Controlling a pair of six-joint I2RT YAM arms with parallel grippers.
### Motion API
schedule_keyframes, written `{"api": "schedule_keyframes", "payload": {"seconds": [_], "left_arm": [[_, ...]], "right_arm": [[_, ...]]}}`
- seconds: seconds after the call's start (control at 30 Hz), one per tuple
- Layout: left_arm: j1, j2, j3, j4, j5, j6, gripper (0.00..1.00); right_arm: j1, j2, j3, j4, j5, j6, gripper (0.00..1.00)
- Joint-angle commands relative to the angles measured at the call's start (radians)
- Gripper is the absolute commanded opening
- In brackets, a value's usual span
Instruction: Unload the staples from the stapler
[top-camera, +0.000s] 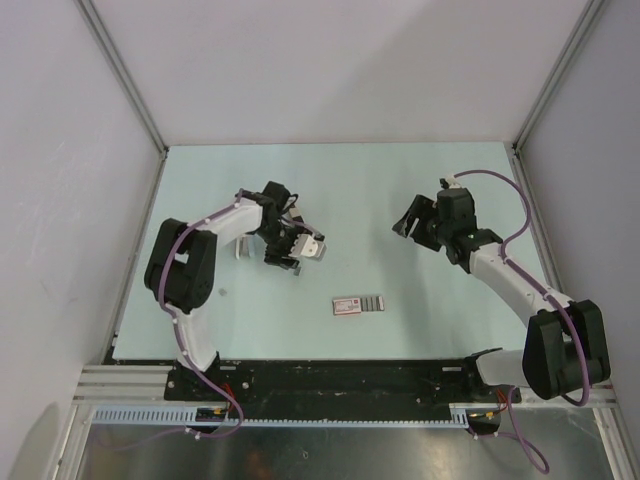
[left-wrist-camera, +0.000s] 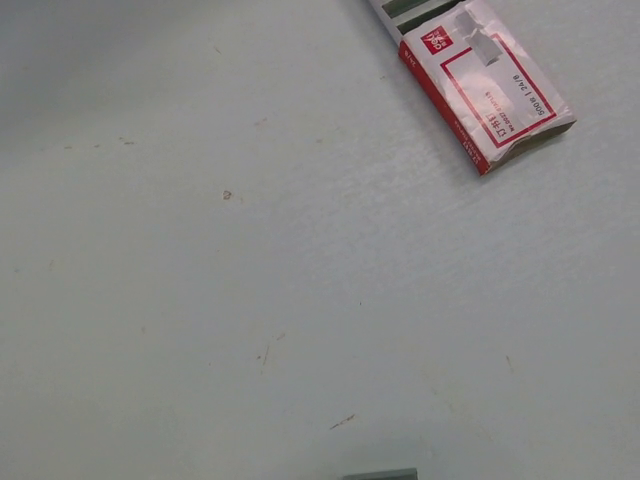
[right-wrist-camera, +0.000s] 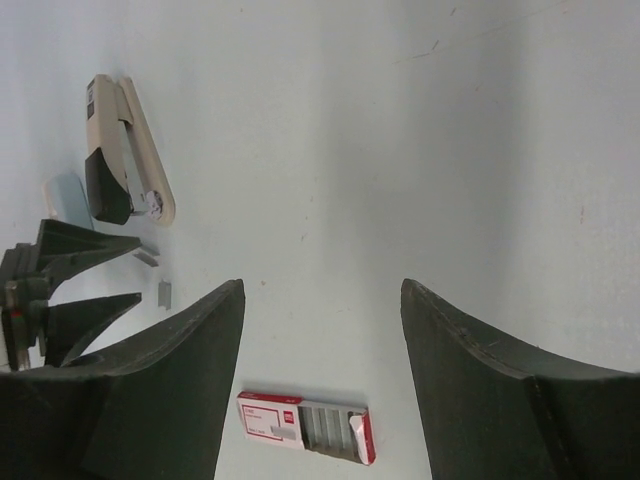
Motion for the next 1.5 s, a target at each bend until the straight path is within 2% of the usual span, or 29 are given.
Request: {"api": "schedule_keyframes", "payload": {"seconds": [0.0, 0.3, 0.67, 0.87, 1.1, 1.3, 1.47], "left_arm": [[-0.012, 0.030, 0.055, -0.072, 0.006, 0.051, 0.65], [-0.011, 0.104, 0.131, -0.093, -0.012, 0.021, 0.57], [-0.028, 0.144, 0.148, -0.113, -0.041, 0.018, 0.56], [-0.053, 0.171, 0.155, -0.139, -0.084, -0.036, 0.50], [-0.067, 0.207, 0.197, -0.176, -0.096, -0.073, 0.48], [-0.076, 0.222, 0.201, -0.186, -0.101, -0.085, 0.36], [-0.091, 0.214, 0.182, -0.194, -0.099, -0.120, 0.30]], "right_arm": [[-0.009, -0.012, -0.011, 0.049, -0.058, -0.017, 0.68], [-0.030, -0.010, -0.016, 0.070, -0.106, -0.026, 0.68], [-0.047, 0.003, -0.016, 0.082, -0.142, -0.024, 0.68], [-0.053, 0.001, -0.016, 0.085, -0.157, -0.019, 0.68], [-0.053, -0.008, -0.016, 0.086, -0.172, -0.012, 0.68], [-0.052, -0.020, -0.016, 0.073, -0.171, -0.014, 0.68], [-0.053, -0.026, -0.017, 0.065, -0.172, -0.015, 0.68]]}}
